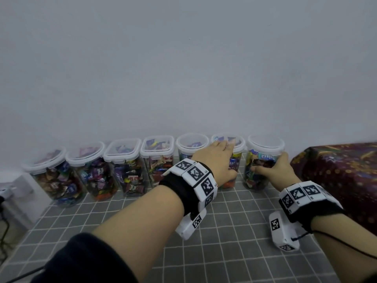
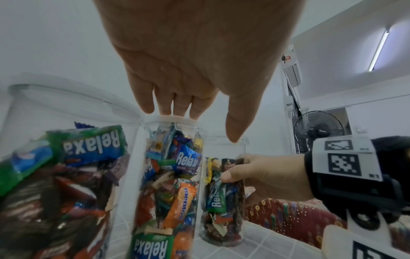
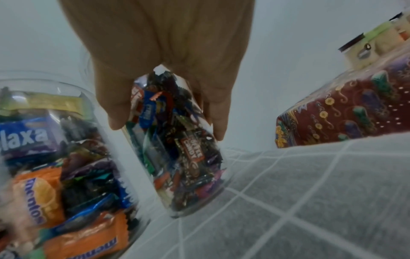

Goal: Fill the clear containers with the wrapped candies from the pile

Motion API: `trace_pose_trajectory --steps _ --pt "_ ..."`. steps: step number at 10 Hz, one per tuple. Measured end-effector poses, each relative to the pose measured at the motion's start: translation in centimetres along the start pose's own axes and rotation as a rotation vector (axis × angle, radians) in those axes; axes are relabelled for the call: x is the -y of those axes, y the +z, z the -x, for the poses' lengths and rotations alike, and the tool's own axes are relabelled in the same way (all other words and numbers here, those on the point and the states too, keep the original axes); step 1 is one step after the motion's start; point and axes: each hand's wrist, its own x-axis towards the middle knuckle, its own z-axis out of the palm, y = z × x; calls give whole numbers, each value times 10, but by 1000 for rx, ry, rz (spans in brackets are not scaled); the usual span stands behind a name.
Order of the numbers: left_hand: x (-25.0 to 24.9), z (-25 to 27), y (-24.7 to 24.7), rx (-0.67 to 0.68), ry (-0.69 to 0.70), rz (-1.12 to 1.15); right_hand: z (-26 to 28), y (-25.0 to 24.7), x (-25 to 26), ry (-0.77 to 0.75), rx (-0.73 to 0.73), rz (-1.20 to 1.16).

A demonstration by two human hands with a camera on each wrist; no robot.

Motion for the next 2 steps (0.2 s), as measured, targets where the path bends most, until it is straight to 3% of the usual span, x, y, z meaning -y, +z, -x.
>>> trace_pose_trajectory --steps 1,2 --pt "-3 2 1 36 -1 6 0 1 0 0 18 7" --pt "2 11 -9 -18 -7 133 -3 0 -5 -7 62 -9"
